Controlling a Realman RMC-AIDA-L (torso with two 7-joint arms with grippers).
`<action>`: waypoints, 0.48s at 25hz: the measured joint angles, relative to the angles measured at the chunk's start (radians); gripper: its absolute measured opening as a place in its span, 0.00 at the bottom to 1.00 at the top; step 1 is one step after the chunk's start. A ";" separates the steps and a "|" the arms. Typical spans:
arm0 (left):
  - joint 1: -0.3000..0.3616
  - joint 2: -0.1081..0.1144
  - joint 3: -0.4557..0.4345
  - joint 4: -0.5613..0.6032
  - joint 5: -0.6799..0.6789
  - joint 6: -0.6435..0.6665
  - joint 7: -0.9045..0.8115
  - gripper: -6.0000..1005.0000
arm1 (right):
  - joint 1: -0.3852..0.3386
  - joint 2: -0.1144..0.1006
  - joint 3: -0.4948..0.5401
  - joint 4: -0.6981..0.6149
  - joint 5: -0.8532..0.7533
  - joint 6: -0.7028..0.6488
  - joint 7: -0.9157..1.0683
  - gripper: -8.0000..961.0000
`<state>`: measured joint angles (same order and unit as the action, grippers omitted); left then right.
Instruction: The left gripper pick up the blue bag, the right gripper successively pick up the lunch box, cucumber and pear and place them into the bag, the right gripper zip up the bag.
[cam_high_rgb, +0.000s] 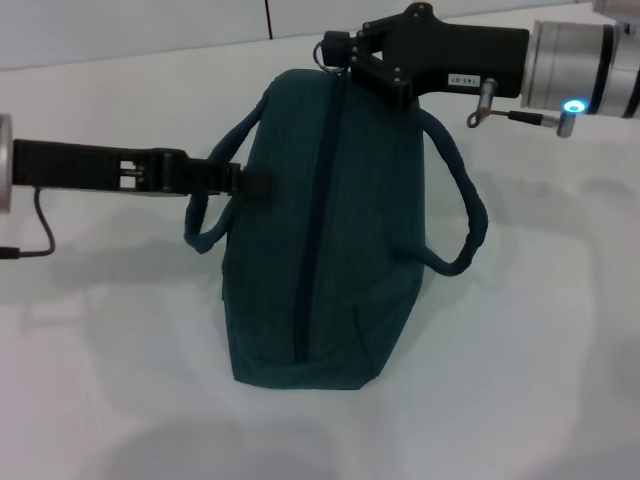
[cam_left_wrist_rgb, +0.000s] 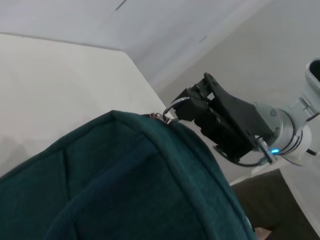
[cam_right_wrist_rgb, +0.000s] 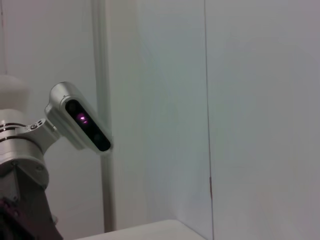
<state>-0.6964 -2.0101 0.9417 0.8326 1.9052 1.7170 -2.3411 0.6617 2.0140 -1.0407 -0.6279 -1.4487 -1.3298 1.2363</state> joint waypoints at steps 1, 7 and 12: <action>-0.004 -0.003 0.001 0.000 0.003 0.000 -0.003 0.39 | -0.004 0.000 0.000 -0.003 0.001 -0.001 0.000 0.15; -0.009 -0.020 0.005 0.002 0.019 -0.011 0.049 0.36 | -0.012 0.000 0.000 -0.008 0.013 -0.007 -0.002 0.15; -0.009 -0.022 0.028 0.002 0.020 -0.005 0.101 0.31 | -0.012 -0.001 0.002 -0.015 0.014 0.000 -0.002 0.15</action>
<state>-0.7055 -2.0325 0.9701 0.8349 1.9249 1.7116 -2.2401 0.6501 2.0135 -1.0390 -0.6427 -1.4348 -1.3302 1.2343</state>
